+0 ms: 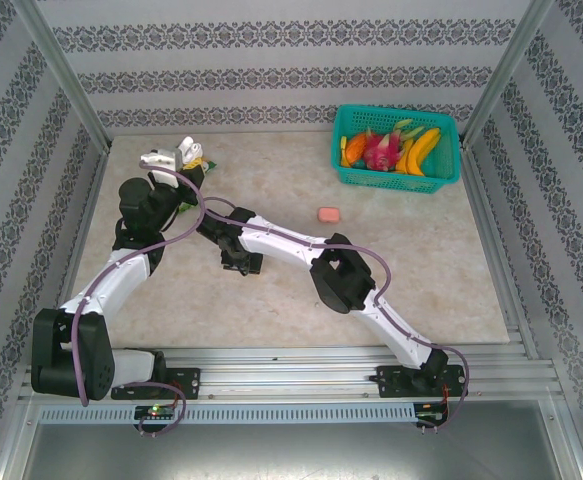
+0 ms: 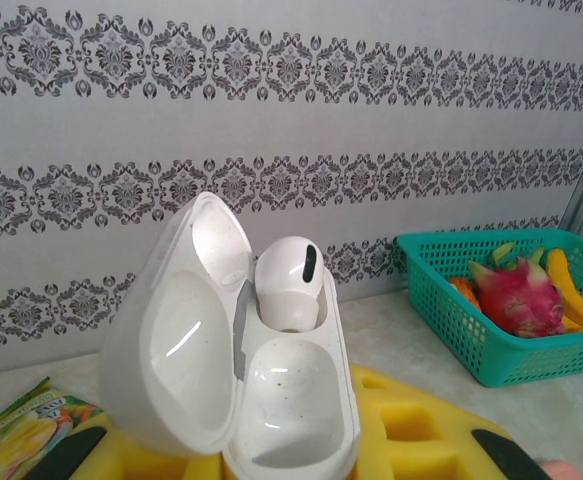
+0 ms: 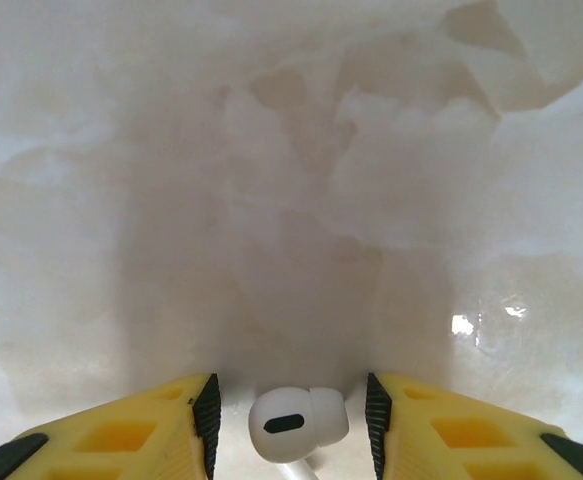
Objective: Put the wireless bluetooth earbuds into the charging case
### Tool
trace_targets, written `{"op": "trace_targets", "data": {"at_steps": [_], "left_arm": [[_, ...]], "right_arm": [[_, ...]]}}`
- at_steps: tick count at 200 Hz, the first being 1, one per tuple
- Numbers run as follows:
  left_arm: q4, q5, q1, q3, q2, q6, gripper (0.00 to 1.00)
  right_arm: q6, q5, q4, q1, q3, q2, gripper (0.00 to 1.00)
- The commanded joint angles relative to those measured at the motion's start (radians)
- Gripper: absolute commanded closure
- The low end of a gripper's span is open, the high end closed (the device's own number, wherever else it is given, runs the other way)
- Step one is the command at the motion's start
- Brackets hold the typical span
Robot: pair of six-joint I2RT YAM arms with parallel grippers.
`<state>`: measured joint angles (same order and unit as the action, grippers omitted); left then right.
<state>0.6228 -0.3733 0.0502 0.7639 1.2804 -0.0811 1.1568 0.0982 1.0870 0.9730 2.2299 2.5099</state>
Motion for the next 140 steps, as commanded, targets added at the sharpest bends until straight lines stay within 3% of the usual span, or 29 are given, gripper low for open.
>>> {"op": "trace_targets", "data": {"at_steps": [1,48,140], "left_arm": [[0.068,-0.021,-0.018,-0.005,-0.027,-0.018,1.0],[0.067,-0.021,-0.018,-0.008,-0.027,-0.019,1.0],[0.06,-0.028,-0.018,-0.003,-0.021,-0.023,1.0]], "right_arm": [[0.01,0.009,0.022,0.012,0.022,0.032,0.56],[0.002,0.007,0.017,0.012,0.022,0.037,0.64],[-0.002,0.022,-0.025,0.013,-0.042,-0.013,0.68]]}}
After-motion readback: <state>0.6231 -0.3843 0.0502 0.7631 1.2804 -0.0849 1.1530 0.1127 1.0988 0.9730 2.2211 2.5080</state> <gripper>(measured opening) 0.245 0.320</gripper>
